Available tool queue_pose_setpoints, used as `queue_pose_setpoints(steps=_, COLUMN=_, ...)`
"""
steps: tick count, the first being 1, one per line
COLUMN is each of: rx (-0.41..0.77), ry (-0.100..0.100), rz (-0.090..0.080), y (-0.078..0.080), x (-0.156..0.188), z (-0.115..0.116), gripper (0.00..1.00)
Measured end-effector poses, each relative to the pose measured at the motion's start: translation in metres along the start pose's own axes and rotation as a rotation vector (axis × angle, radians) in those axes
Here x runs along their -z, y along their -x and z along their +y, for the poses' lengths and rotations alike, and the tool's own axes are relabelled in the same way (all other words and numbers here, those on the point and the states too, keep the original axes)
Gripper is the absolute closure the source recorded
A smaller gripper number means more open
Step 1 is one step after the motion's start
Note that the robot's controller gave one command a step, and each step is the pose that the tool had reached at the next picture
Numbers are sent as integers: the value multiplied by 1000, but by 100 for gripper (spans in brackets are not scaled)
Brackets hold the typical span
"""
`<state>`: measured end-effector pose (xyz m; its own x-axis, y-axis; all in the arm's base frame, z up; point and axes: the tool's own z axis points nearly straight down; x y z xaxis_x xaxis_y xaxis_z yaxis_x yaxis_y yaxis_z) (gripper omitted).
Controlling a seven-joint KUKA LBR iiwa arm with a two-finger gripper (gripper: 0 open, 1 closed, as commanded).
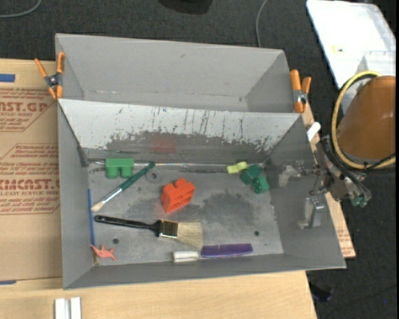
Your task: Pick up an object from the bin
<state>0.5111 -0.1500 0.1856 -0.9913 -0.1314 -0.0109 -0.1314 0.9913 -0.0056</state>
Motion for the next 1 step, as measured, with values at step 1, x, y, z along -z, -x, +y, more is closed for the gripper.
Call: queue_pose_setpoints(steps=1, rx=-101, ry=7, rz=9, y=3, x=-26, z=69, gripper=0)
